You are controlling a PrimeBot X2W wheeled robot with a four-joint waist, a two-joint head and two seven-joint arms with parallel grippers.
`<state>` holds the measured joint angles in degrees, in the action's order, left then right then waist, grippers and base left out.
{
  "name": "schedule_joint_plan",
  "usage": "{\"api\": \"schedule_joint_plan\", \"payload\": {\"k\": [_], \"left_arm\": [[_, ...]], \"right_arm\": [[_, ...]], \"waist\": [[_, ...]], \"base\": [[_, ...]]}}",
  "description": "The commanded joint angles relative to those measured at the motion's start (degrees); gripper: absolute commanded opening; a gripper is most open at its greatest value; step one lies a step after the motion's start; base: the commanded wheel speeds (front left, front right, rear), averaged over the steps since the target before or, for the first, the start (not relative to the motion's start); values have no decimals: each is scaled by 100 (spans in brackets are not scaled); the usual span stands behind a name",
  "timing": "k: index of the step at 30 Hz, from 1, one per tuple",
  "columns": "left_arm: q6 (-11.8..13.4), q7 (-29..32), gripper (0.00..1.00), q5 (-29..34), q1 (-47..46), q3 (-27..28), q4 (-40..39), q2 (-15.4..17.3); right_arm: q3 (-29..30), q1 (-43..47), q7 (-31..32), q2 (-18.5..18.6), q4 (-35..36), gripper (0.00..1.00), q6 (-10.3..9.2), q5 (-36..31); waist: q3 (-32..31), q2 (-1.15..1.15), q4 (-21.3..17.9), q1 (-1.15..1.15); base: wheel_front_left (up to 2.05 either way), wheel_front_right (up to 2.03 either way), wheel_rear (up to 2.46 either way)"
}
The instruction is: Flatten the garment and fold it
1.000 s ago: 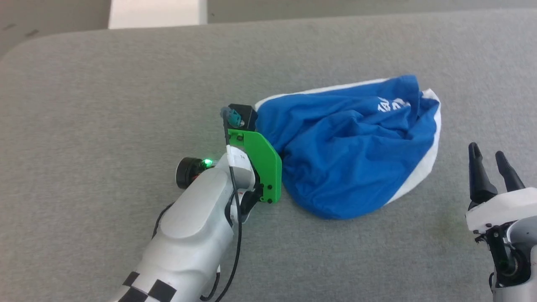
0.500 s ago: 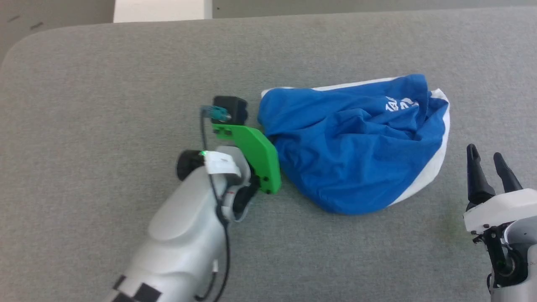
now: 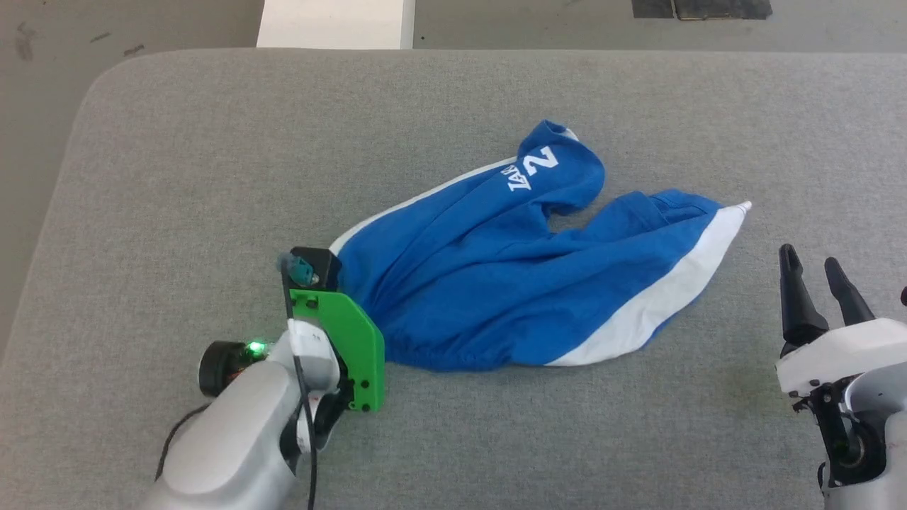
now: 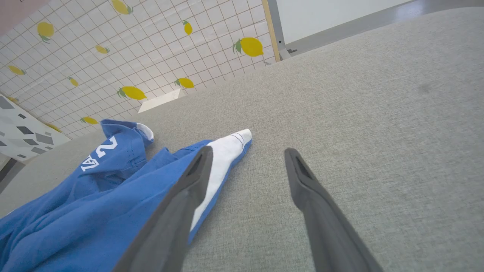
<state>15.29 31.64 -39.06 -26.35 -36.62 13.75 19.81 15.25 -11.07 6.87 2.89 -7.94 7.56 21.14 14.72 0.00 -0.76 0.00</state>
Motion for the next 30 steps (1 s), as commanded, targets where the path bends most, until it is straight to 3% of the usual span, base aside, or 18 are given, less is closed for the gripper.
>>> {"api": "schedule_joint_plan", "payload": {"k": [1,2,3,13,16,22,30], "left_arm": [[24,17,0,-108,123,-25,48,-67],[30,-45,56,-181,175,20,42,-129],[47,-121,100,-210,197,67,25,-157],[242,-1395,100,-1029,904,1488,-1201,-202],[264,-2292,100,-834,1202,1909,-1538,-122],[-28,-4298,100,64,1566,2047,-1530,-89],[-280,-4659,100,1033,1545,2280,-1710,-639]], "right_arm": [[-8,2,4,-2,16,100,-8,-21],[-5,6,7,-2,14,100,-8,-28],[-1,9,8,-2,14,100,-8,-33],[-183,-18,52,-2,135,100,-8,-80],[-337,-115,170,-2,199,100,-8,-124],[-804,-715,829,-2,155,100,-8,-474],[-1665,-2237,2320,64,-839,100,-8,-1452]], "waist": [[-9,0,4,0],[-14,0,9,0],[-19,0,15,0],[-162,0,91,0],[-156,0,130,0],[-31,0,169,0],[279,0,362,0]], "base": [[0,0,0],[0,0,0],[0,0,0],[0,0,0],[0,0,0],[0,0,0],[0,0,0]]}}
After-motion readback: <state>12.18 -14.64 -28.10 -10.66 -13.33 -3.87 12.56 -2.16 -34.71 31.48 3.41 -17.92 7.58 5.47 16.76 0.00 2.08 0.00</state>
